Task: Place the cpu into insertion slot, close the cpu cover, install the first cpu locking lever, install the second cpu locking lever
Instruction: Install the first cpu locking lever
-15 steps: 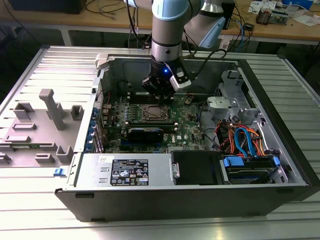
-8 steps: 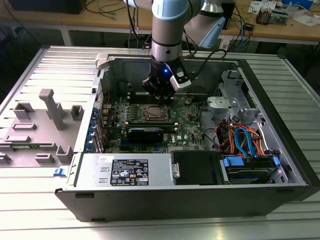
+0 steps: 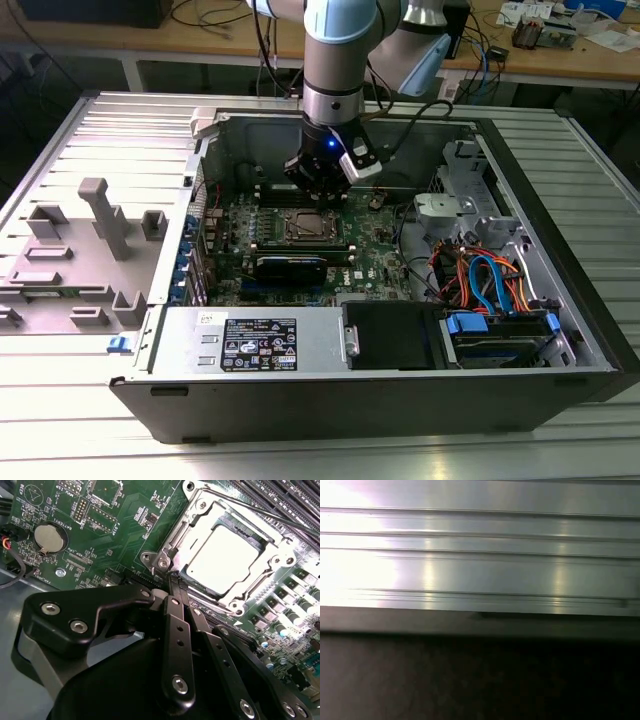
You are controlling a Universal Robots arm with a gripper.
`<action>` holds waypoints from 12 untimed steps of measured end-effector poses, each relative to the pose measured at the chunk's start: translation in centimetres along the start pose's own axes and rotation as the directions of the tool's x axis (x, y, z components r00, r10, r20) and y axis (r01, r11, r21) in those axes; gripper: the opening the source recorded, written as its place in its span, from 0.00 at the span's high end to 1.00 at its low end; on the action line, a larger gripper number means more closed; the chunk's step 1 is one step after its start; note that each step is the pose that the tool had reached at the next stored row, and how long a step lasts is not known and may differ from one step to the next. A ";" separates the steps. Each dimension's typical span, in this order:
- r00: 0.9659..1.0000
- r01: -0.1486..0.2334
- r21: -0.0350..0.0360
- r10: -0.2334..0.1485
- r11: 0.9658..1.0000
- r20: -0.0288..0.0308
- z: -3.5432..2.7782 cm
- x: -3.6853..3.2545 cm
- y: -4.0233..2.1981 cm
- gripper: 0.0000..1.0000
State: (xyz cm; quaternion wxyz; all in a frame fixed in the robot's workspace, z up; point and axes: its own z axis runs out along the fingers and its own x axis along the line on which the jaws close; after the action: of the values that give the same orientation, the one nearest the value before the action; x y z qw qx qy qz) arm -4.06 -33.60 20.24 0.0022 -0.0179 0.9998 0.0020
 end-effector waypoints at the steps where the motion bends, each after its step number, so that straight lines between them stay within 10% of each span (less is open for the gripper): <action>1: 1.000 0.000 0.002 0.000 1.000 -0.001 0.04 0.01 -0.03 0.89; 12: 1.000 0.000 -0.001 0.000 1.000 0.000 -0.61 0.01 -0.03 0.89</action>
State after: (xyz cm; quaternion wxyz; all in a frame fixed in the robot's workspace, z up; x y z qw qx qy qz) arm -4.07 -33.64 20.85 0.0020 -0.0179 0.9998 0.0024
